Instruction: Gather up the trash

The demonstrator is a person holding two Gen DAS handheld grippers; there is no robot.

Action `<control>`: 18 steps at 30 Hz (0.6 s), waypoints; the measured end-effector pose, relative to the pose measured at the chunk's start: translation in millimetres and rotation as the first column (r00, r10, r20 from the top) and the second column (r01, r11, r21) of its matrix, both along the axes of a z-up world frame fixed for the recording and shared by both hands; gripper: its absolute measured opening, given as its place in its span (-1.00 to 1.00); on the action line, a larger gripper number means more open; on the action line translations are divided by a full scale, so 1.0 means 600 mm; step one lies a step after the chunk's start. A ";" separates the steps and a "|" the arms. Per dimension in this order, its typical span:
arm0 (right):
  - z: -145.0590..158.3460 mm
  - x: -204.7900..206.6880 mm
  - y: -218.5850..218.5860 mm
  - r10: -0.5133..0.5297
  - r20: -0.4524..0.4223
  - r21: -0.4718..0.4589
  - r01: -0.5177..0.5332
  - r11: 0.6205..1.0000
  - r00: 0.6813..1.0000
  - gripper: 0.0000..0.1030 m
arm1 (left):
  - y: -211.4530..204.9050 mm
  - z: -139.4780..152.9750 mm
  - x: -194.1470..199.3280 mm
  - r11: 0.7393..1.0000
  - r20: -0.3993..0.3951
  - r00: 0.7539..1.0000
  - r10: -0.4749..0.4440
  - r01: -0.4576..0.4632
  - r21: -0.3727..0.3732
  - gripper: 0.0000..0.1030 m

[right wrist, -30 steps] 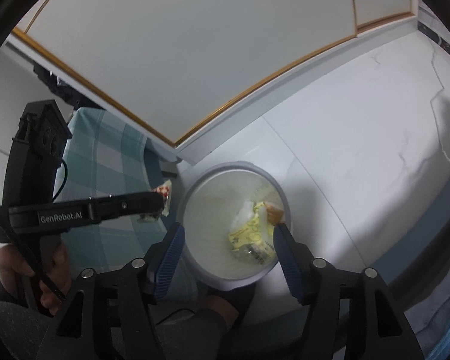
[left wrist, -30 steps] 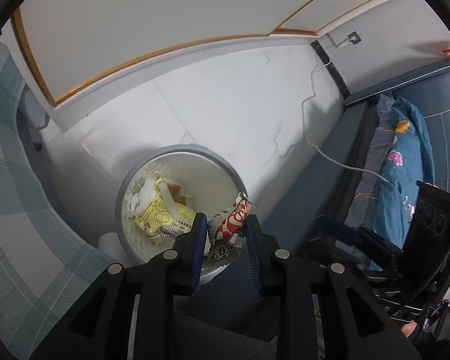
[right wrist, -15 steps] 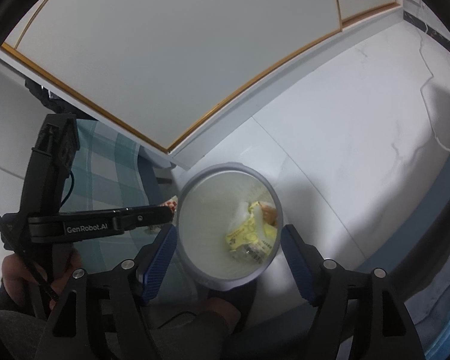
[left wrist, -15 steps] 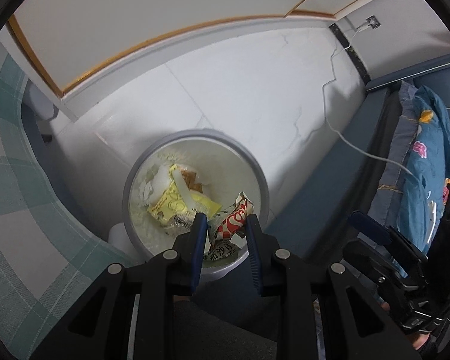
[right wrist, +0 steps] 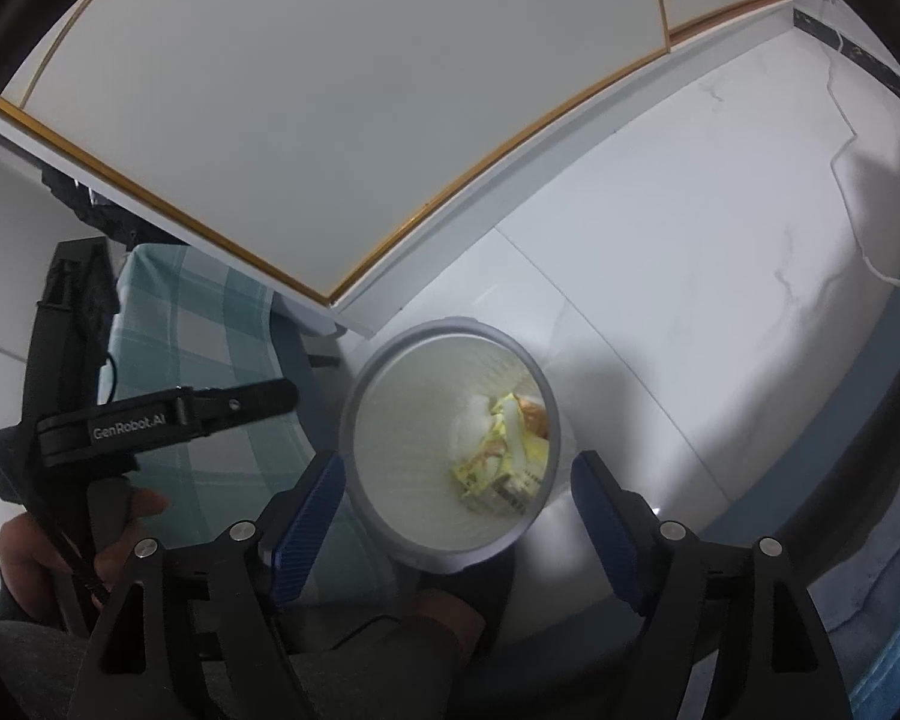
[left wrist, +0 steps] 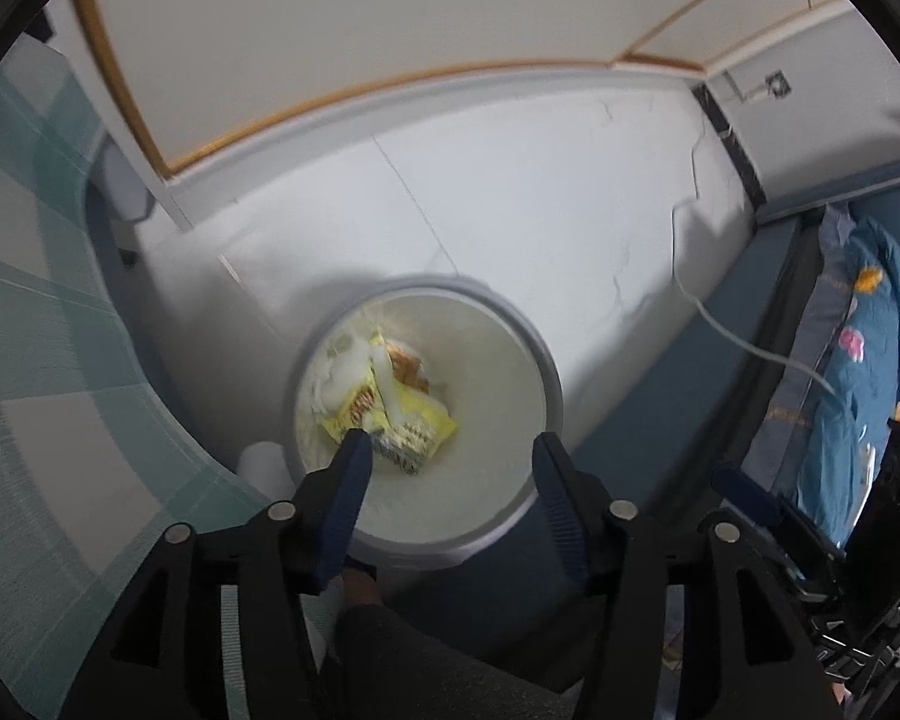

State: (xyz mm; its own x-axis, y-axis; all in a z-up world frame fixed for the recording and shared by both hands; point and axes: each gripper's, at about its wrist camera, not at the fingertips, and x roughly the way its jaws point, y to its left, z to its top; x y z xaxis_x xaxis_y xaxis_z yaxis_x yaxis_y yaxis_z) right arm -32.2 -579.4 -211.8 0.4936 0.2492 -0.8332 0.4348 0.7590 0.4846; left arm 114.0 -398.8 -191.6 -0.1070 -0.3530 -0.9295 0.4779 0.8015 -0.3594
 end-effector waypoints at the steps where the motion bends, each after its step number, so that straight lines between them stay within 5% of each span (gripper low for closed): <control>1: 0.004 -0.001 0.000 -0.004 0.007 -0.002 0.004 1.000 1.000 0.58 | 0.003 0.005 0.001 1.000 0.017 1.000 0.006 -0.006 -0.001 0.00; 18: 0.092 -0.018 0.028 0.016 0.113 -0.037 -0.012 0.999 0.993 0.77 | 0.045 0.122 -0.040 0.999 0.307 0.951 0.033 -0.036 0.003 0.03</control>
State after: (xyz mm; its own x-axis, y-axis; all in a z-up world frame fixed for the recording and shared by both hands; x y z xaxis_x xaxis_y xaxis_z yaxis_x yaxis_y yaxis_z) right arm -43.2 -562.6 -156.6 0.5820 0.2275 -0.7808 0.3683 0.7822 0.5024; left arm 90.0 -371.9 -118.4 0.1965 -0.3433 -0.9185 0.5359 0.8220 -0.1926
